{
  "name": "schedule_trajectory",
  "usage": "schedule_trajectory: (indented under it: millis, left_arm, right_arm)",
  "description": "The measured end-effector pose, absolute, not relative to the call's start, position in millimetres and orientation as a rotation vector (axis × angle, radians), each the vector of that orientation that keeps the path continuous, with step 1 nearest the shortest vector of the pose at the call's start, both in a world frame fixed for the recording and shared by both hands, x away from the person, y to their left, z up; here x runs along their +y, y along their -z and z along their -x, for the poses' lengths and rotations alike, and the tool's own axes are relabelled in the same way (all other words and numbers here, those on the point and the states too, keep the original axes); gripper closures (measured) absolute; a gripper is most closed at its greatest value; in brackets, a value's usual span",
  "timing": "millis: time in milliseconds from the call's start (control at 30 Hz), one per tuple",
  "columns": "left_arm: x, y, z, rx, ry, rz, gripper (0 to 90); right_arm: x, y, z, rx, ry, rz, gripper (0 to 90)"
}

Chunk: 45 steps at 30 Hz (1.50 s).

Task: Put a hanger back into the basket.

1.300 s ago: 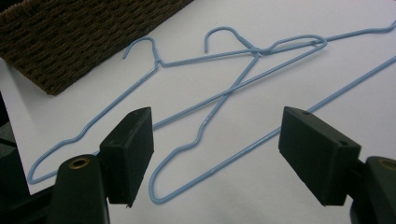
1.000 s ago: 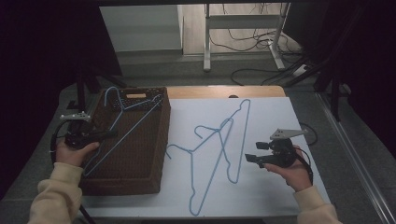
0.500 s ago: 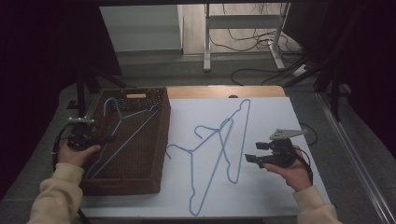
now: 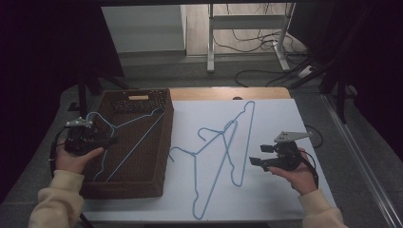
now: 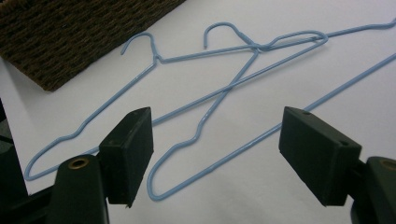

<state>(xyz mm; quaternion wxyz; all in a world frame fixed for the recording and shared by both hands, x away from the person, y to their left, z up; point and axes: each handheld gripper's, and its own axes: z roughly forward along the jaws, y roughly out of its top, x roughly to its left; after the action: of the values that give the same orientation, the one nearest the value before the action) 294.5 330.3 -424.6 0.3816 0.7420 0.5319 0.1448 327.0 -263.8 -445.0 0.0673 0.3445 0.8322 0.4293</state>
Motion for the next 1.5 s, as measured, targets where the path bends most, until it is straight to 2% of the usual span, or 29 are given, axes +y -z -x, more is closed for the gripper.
schedule_trajectory:
  millis: [200, 400, 600, 1000, 1500]
  left_arm:
    - [305.7, 412.3, -280.8, 1.224, -0.290, -1.882, 30.3]
    - [283.1, 408.4, -273.0, 1.137, -0.278, -1.899, 25.7]
    - [262.2, 414.8, -269.3, 1.069, -0.243, -1.901, 24.6]
    - [230.6, 421.9, -262.2, 0.995, -0.233, -1.938, 24.3]
    - [220.0, 429.6, -264.9, 0.985, -0.215, -1.965, 23.9]
  right_arm:
    - [-264.6, 444.5, -327.1, 2.502, -1.296, -1.040, 26.3]
    - [-264.8, 444.0, -326.7, 2.502, -1.298, -1.040, 26.3]
    - [-264.1, 444.7, -327.2, 2.506, -1.286, -1.036, 26.3]
    - [-260.7, 446.1, -323.7, 2.511, -1.267, -1.016, 26.4]
    - [-260.6, 447.0, -320.4, 2.501, -1.261, -1.024, 26.5]
